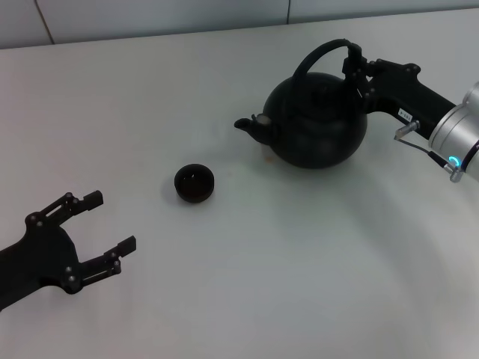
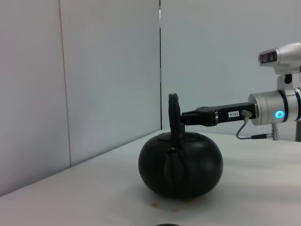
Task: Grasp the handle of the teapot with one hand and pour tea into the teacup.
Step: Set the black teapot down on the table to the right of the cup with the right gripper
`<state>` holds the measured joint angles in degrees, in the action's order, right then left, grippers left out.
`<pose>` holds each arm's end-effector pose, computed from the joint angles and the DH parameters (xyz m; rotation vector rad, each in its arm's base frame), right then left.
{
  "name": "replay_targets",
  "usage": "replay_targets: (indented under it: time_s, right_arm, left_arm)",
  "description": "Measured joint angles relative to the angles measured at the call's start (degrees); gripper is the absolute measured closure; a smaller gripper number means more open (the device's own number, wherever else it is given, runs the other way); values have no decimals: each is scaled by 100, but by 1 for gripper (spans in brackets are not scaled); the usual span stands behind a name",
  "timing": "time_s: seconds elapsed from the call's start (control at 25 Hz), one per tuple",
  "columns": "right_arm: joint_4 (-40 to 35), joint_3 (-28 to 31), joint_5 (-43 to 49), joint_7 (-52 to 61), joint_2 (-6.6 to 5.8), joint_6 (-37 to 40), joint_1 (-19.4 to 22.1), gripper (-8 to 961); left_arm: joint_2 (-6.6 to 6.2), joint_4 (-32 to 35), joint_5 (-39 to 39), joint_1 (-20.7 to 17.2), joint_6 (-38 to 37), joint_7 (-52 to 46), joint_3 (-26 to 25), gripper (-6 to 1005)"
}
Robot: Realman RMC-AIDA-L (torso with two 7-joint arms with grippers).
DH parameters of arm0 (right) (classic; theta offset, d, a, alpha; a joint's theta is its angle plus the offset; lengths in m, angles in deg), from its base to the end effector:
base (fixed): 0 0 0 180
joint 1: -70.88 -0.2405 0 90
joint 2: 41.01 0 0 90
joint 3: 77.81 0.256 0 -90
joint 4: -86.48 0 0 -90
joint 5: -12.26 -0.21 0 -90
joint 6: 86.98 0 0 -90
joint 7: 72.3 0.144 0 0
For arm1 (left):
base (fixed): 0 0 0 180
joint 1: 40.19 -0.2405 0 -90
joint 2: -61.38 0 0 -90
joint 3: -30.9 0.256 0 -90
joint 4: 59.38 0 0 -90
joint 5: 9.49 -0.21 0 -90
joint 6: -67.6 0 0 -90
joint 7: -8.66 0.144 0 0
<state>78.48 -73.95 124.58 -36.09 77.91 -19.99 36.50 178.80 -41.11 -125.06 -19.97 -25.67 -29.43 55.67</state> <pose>0.3091 0.3608 -0.0181 -1.9961 0.5809 0.7365 -0.3259 0.2475 -0.0193 -2.5193 -0.2882 -0.7948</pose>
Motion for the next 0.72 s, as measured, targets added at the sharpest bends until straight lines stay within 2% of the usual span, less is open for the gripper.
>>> replay_targets:
  time_s: [0.64,0.72]
  right_arm:
    - [0,1,-36,7,0,-23,10,772]
    - [-5,34,-49,-6,1,-18,23,703]
  left_arm:
    - [7,1,0,0,-7,-6,-43,140]
    - [9,1,-1,0,-13,-10,-49,140]
